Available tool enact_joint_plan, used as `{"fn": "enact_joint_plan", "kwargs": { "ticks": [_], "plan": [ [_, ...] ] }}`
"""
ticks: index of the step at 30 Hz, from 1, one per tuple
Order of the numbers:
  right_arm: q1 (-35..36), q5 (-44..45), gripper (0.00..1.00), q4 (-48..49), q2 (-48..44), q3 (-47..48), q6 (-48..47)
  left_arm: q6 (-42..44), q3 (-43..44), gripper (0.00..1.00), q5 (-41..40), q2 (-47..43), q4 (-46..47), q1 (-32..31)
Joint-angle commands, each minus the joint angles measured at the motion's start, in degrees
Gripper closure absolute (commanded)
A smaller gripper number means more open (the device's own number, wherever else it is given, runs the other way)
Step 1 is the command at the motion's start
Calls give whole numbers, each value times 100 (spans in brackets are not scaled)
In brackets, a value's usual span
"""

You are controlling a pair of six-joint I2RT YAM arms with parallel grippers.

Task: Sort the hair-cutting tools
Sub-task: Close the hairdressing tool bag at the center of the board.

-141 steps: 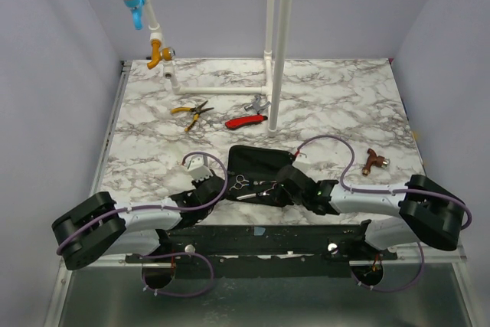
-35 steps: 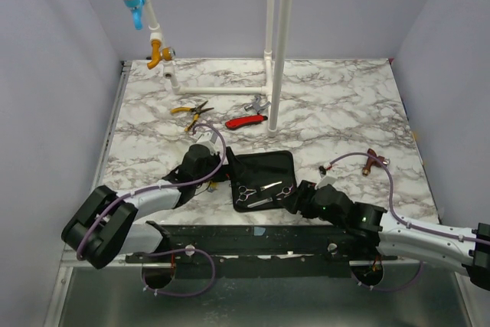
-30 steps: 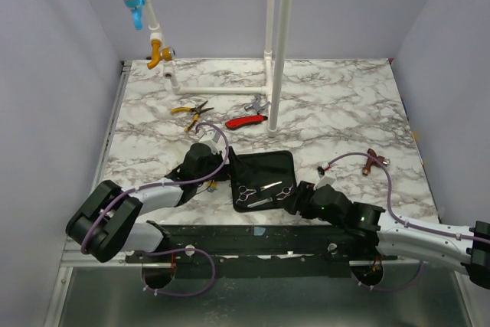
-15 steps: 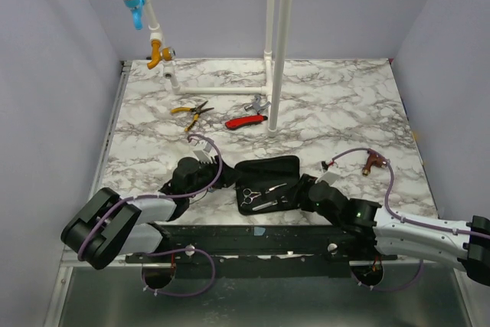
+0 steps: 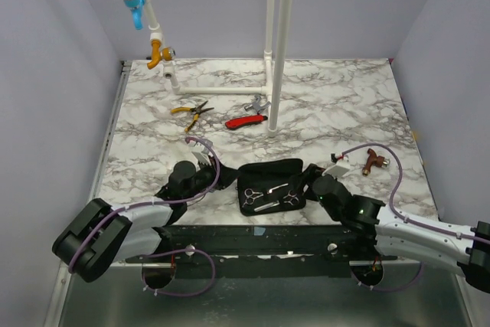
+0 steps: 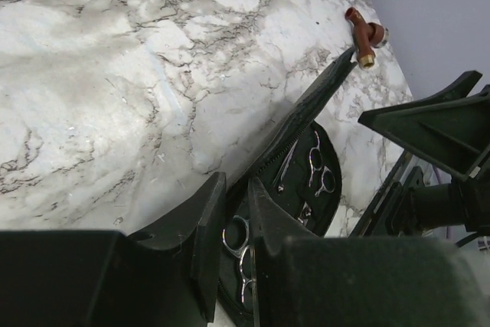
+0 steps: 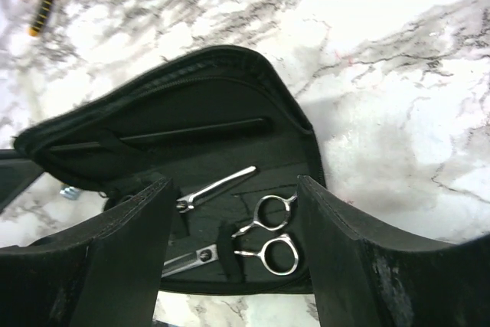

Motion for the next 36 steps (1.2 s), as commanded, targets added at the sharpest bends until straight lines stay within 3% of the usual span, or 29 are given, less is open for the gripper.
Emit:
{"fn": "enact_joint_plan", "kwargs": {
  "ticks": [1,11,16,24,36],
  "plan": [
    [-21,-172,31,397,-562,-222,-222,368,173,82,-91,-277,-199,-270],
    [-21,-1415,26,972,-502,-253,729,753,249,81,-1221,-493,-797,-1345],
    [-19,-1175,25,822,-593,-176,1396,943,75,81,-1821,-496,-488,-1799],
    [-20,-738,23,-406,-117,434,2144,1469,-52,79,-2302,-560,-27,-2466],
    [-67,-609,24,-542,-254,224,2751,2235,-149,77,-2837,-757,213,-3431]
  ]
}}
